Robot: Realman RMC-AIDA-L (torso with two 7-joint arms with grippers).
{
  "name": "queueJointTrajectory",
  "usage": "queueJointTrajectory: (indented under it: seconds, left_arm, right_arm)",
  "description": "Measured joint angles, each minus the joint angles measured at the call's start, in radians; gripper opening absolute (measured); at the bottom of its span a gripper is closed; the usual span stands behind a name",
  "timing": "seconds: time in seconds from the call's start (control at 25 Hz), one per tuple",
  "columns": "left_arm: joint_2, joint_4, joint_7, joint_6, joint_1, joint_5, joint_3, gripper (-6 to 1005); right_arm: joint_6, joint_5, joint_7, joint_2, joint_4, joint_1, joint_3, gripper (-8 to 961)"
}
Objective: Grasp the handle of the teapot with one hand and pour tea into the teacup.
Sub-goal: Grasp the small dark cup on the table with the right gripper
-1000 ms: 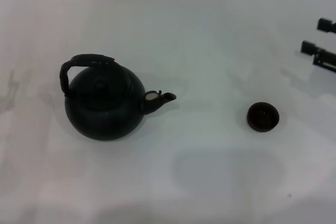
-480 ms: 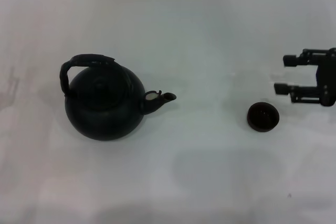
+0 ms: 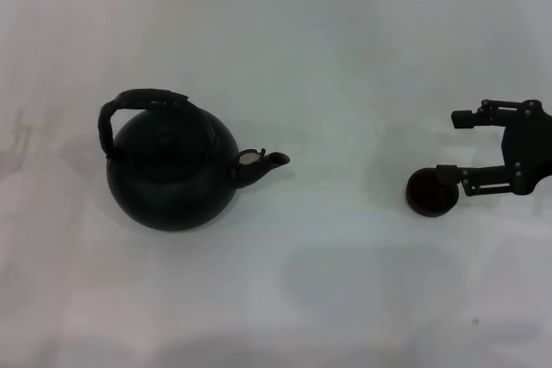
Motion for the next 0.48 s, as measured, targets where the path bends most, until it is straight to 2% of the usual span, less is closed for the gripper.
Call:
queueJointTrajectory:
  seconds: [0.48]
  left_arm:
    - [-0.003,-0.009,0.002,-0.002,0.013,0.012,0.004,725]
  right_arm:
    - [-0.05,-0.028,-0.005,0.0,0.013,0.001,-0.067,877]
